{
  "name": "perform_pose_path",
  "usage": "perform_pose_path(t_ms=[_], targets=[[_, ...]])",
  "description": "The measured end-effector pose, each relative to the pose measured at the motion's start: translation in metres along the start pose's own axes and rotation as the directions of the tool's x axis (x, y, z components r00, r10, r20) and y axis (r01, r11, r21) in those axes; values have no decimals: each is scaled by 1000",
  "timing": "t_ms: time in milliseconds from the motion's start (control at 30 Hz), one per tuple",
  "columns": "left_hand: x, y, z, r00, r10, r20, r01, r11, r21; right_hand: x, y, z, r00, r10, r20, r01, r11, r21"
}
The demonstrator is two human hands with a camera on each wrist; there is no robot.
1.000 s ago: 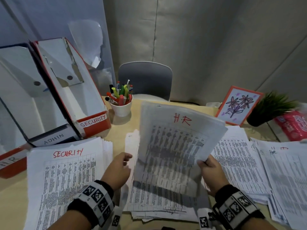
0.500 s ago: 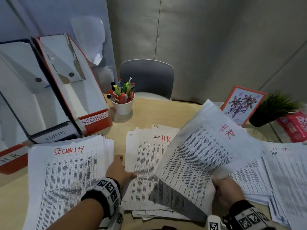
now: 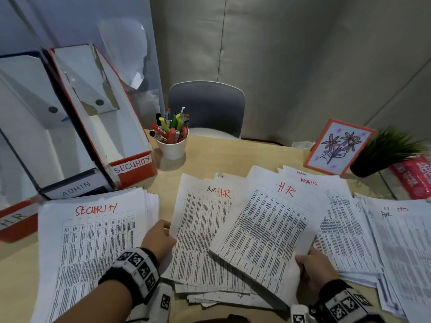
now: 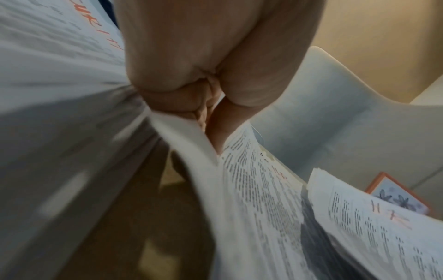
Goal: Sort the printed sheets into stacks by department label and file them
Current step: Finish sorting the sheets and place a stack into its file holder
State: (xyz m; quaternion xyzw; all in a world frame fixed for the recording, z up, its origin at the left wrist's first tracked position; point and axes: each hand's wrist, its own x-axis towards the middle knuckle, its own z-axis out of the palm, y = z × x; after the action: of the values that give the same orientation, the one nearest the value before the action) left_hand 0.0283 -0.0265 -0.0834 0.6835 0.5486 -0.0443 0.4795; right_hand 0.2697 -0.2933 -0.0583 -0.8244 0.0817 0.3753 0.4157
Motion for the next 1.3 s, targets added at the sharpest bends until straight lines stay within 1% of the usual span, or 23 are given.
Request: perform_pose_path(t_ms=[100,200,333,400,533,600,667,700,767,833,933,967,1000,1033,1067,1100,1167,1200,1233,1267,1300], targets=[[1,2,-1,999,-37,32,37,999,-9,2,1,0,1000,1,0,-1,1000,22],[2,3,-3,996,-64,56,66,997,-37,7,4,1,1000,8,24,-10,995,101],[-1,4,-5,994,-63,91,71,994,-85,14,8,5,999,-2,39,-3,992,129],[0,4,-5,993,-52,102,65,989,-129,14,8,9,999,-23,43,20,996,87],[-8,16,-7,989,-48,139,66,989,-129,10,3,22,987,-84,138,85,996,-4],[-13,21,-8,976,-50,211,84,984,-158,7,-3,31,978,-136,161,149,986,-75],[-17,24,-8,961,-44,273,84,987,-137,5,-7,40,961,-190,201,213,972,-101],[-18,23,-7,960,-5,280,42,991,-125,3,-8,44,952,-210,221,240,964,-117],[-20,20,-5,958,52,281,0,983,-181,1,-10,50,941,-220,256,261,956,-137],[-19,17,-2,963,68,260,-9,975,-222,0,-10,56,931,-221,290,275,948,-161],[-22,16,2,979,45,198,1,974,-225,1,-6,61,931,-241,273,306,925,-227],[-24,15,3,980,42,195,9,967,-256,2,-5,61,932,-250,263,314,919,-238],[-26,15,3,979,35,199,34,943,-332,-1,-7,60,934,-254,251,312,922,-229],[-28,14,3,975,57,214,26,929,-368,-2,-8,60,933,-264,244,315,927,-204],[-28,12,3,977,76,201,3,930,-366,-4,-10,59,930,-271,248,320,929,-184],[-29,10,2,977,112,184,-47,945,-324,-4,-11,57,923,-286,256,333,929,-163],[-30,10,-1,979,127,158,-83,962,-259,-8,-16,55,915,-287,283,329,937,-113],[-34,13,-4,969,160,188,-122,972,-200,-9,-18,54,910,-288,298,327,941,-89],[-39,17,-6,949,206,240,-184,977,-110,-8,-19,54,903,-311,296,343,937,-64],[-43,19,-8,939,233,253,-236,972,-19,-10,-21,53,896,-341,284,368,928,-48],[-46,22,-10,938,262,226,-278,960,38,-11,-23,52,885,-380,269,402,915,-30]])
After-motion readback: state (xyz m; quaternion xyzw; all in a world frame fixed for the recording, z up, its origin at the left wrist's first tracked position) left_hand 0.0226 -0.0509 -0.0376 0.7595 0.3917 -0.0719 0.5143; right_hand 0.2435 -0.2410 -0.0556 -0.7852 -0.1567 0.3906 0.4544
